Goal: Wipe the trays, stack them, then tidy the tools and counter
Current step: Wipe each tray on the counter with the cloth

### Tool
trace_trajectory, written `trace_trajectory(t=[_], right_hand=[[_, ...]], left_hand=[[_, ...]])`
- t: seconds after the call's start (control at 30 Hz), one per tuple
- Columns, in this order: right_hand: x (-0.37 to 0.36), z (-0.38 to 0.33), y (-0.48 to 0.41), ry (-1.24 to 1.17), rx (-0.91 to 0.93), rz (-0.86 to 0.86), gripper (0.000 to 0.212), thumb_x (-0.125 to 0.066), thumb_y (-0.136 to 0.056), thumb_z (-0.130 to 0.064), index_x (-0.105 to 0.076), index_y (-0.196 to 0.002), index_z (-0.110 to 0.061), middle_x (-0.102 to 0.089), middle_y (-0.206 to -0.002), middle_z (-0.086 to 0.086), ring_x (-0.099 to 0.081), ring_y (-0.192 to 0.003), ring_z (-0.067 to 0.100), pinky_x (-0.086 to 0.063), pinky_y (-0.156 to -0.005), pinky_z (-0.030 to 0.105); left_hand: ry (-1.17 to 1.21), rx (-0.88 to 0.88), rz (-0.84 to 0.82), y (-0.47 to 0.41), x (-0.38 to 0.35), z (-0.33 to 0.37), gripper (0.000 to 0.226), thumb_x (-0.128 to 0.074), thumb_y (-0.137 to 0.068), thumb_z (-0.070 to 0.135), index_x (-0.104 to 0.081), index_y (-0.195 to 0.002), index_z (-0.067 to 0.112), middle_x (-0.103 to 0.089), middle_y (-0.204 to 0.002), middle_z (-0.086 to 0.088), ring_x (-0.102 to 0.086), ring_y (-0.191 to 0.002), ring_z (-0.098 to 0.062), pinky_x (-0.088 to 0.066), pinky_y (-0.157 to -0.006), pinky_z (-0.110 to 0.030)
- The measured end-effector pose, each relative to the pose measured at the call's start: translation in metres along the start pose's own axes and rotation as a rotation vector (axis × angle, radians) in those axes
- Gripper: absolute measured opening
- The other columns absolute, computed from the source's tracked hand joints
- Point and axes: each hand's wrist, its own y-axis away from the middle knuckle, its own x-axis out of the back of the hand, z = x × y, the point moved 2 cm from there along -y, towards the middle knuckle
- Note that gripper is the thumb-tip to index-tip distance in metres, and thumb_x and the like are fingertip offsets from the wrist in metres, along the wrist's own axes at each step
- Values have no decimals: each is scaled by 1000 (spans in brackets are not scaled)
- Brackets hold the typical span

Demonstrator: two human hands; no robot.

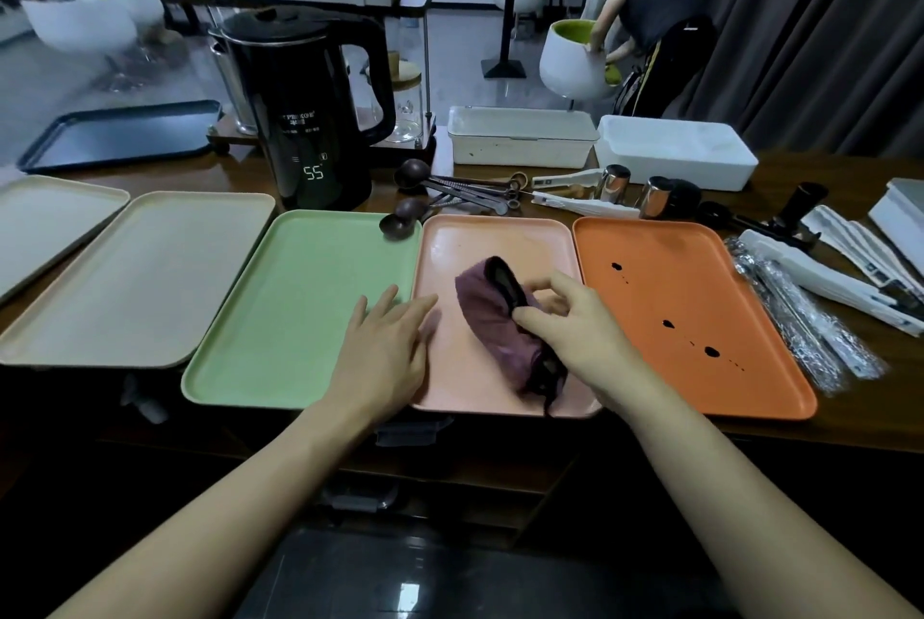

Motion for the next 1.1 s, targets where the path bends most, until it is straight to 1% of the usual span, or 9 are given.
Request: trace_trajectory(t=[0.1, 0.2, 0.33, 0.43, 0.5, 0.8, 0.97, 1.03, 1.1], right_hand=[[2, 16, -12, 242, -38, 50, 31, -64, -88, -21, -61, -115, -35, -72, -90, -3, -66, -80, 21, -51, -76, 37], [6, 17, -4, 554, 107, 156, 49, -55, -94, -18, -51, -138, -39, -64, -132, -8, -62, -115, 21, -50, -95, 38], [-8, 19, 4, 650, 291, -52, 55, -43, -102, -13, -39, -153, -32, -24, -166, -6, -22, -151, 13, -26, -119, 32], [-21, 33, 2, 865, 168, -237, 60, -32, -108, -39, -8, -162, -26, 8, -169, -2, 7, -155, 15, -12, -126, 36], [-25, 37, -3, 953, 133, -278, 63, -27, -109, -39, 6, -161, -22, 19, -167, 1, 15, -154, 18, -6, -127, 37], [-71, 22, -121, 989, 251, -138, 56, -33, -108, -28, -17, -159, -12, -12, -168, 11, -11, -154, 30, -16, -124, 41], [-91, 20, -76, 960, 429, -303, 57, -26, -106, -34, -22, -159, -14, -16, -168, 5, -13, -155, 26, -16, -125, 40], [-74, 27, -69, 951, 433, -297, 61, -19, -102, -39, -27, -159, -18, -18, -167, 2, -17, -154, 23, -21, -123, 41], [-54, 33, -94, 995, 368, -218, 54, -31, -104, -30, -30, -157, -18, -20, -167, 4, -22, -152, 26, -25, -120, 40]], left_hand=[[-22, 8, -16, 0, 0, -1, 50, -30, -104, 37, -49, -148, 25, -59, -145, -1, -37, -147, -34, -21, -120, -54], [-36, 1, -26, 1, -1, -1, 51, -30, -103, 38, -49, -149, 26, -58, -146, 0, -36, -147, -32, -20, -120, -52], [-44, -20, -38, 0, 1, 1, 54, -31, -100, 32, -49, -150, 23, -51, -153, 0, -32, -149, -34, -20, -121, -55], [-120, 9, -66, 0, 1, 0, 73, -12, -91, 38, -39, -156, 18, -32, -165, -6, -23, -154, -34, -21, -122, -55], [-154, 37, -73, 0, 0, 0, 76, -9, -90, 37, -35, -156, 12, -33, -164, -8, -26, -152, -36, -25, -120, -57], [-258, 21, -68, 2, -6, -1, 60, -32, -91, 31, -54, -144, 14, -49, -154, -9, -46, -141, -38, -42, -107, -63], [-288, 25, -49, 1, -9, -3, 56, -48, -88, 28, -57, -142, 16, -50, -153, -8, -43, -142, -41, -40, -108, -62], [-297, 28, -43, 1, -9, -2, 57, -54, -85, 27, -59, -141, 14, -52, -151, -11, -43, -142, -45, -41, -106, -64], [-301, 27, -40, 2, -10, -2, 58, -56, -83, 26, -60, -140, 13, -52, -151, -13, -42, -141, -47, -41, -106, -66]])
